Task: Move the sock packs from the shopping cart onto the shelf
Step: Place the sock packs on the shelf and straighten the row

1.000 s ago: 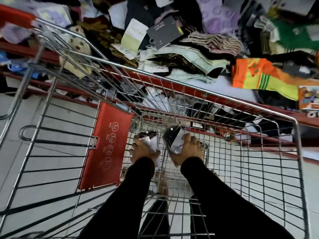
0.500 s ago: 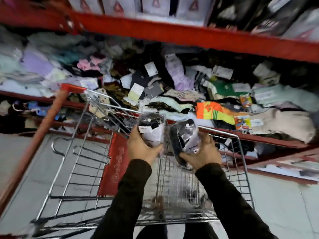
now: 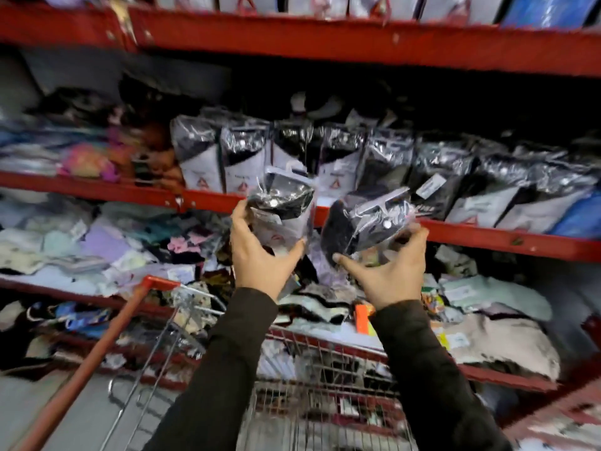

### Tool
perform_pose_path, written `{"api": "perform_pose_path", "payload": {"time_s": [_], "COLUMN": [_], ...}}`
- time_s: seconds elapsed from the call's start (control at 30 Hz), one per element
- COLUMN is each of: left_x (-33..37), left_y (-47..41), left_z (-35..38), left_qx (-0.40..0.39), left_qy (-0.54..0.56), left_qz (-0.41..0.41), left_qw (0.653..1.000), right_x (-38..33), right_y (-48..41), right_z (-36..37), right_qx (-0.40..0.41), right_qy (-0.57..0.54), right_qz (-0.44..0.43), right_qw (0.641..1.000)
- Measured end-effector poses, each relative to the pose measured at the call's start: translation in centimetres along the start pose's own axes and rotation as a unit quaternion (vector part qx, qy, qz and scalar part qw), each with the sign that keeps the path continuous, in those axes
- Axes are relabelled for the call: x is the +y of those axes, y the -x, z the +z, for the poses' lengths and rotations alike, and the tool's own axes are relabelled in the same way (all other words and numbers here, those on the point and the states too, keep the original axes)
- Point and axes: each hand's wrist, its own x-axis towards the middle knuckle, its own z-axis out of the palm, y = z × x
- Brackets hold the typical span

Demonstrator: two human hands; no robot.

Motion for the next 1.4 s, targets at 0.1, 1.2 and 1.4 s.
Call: {"api": "perform_pose_path", "payload": {"time_s": [0.1, 1.2, 1.4], "left_x": [1.8, -0.4, 3.9], "left_y": [-4.0, -10.9, -13.9], "left_z": [1.5, 4.0, 2.5], "left_qx": [0.037, -0.009, -0.073], "left_qy": [0.014, -0.287, -0.434], "left_qz": [0.038, 0.058, 0.244], "left_qw": [0.998, 0.956, 0.864], "right_x": [-1.4, -3.5, -7.0], "right_y": [-4.0, -9.2, -13.5], "right_z": [2.3, 8.5, 7.1], "right_qx": [0.016, 0.031, -0.012], "right_qy": [-0.056, 0.173, 0.192], "right_qz": [-0.017, -0.013, -0.242], "right_qw": [0.998, 0.984, 0.951]}}
